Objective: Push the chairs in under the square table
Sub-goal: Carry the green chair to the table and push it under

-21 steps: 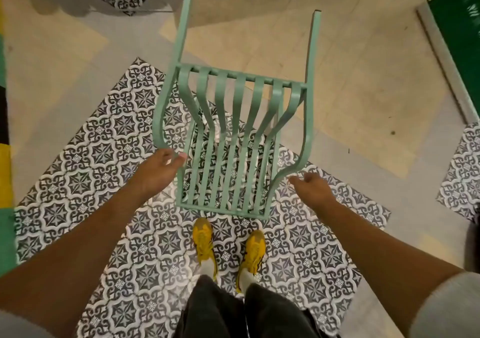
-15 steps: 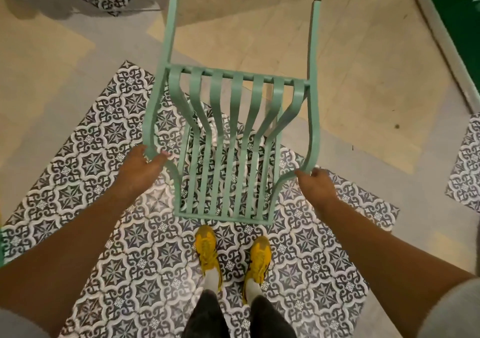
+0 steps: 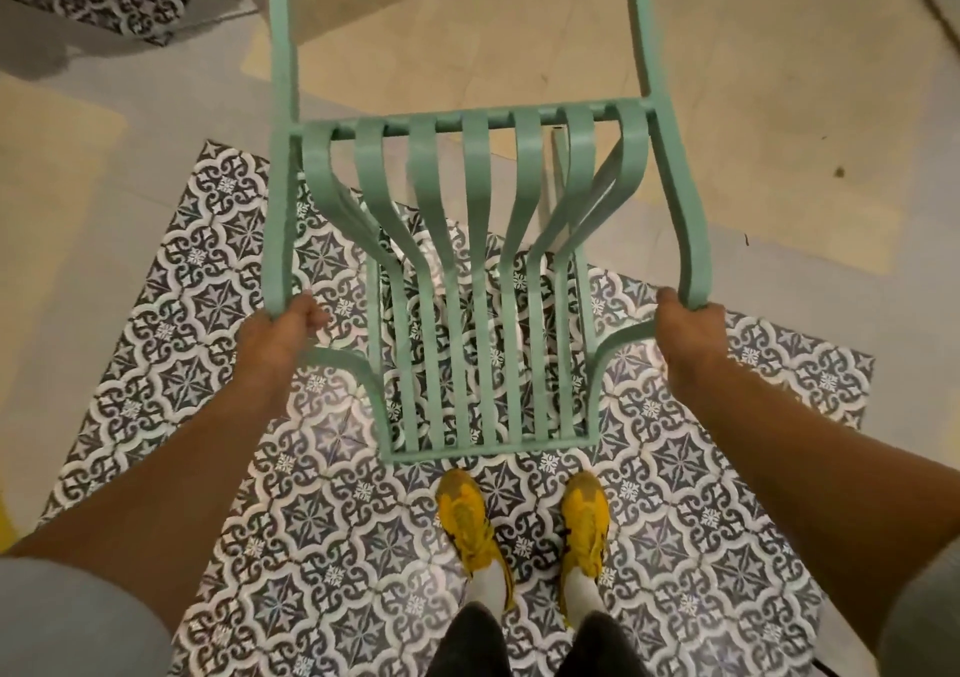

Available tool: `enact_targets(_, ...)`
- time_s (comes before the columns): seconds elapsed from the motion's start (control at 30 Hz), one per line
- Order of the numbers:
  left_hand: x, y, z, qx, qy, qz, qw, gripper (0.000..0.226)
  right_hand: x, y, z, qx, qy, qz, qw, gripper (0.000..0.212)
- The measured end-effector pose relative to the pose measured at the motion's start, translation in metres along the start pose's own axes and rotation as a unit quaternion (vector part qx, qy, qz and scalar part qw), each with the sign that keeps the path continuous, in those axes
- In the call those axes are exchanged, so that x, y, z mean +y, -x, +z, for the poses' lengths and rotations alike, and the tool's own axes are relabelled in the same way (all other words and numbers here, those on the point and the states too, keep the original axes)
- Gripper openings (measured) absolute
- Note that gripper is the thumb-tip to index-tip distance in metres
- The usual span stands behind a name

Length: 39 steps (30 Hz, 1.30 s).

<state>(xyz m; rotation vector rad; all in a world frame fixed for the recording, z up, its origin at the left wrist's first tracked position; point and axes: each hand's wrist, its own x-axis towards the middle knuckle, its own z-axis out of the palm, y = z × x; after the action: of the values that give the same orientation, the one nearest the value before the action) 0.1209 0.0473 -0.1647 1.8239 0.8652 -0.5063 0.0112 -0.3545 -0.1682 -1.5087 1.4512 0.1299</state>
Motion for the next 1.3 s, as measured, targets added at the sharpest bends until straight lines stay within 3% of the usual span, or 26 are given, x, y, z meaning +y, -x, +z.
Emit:
enact_targets(0.2,-0.011,-0.020,0.005,-0.022,0.037,0.009,0.999,0.020,0.006,-0.016,0.015,0.058,-0.032,0.017,0.998,0.050)
enact_targets(0.4,-0.020,-0.033,0.009,0.057,0.024,0.001,0.998,0.025,0.008,-0.019,0.033,0.107,-0.072,0.019,0.991,0.040)
enact_targets(0.7,-0.018,-0.017,0.008,0.078,0.011,0.008,0.997,0.031,0.002,-0.020,-0.005,0.064,0.086,-0.047,0.993,0.060)
enact_targets(0.9,0.002,0.005,0.002,0.115,-0.019,0.016,0.993,0.067,-0.015,-0.004,-0.029,0.054,0.147,-0.146,0.977,0.072)
enact_targets(1.07,0.027,0.026,-0.013,0.160,-0.066,0.002,0.985,0.124,-0.036,0.013,-0.042,0.058,0.144,-0.179,0.972,0.077)
enact_targets(1.23,0.042,0.049,-0.025,0.166,-0.078,0.028,0.983,0.116,-0.047,0.027,-0.053,0.075,0.134,-0.186,0.971,0.083)
enact_targets(1.3,0.046,0.056,-0.030,0.163,-0.088,0.027,0.982,0.124,-0.051,0.031,-0.057,0.082,0.138,-0.183,0.970,0.084)
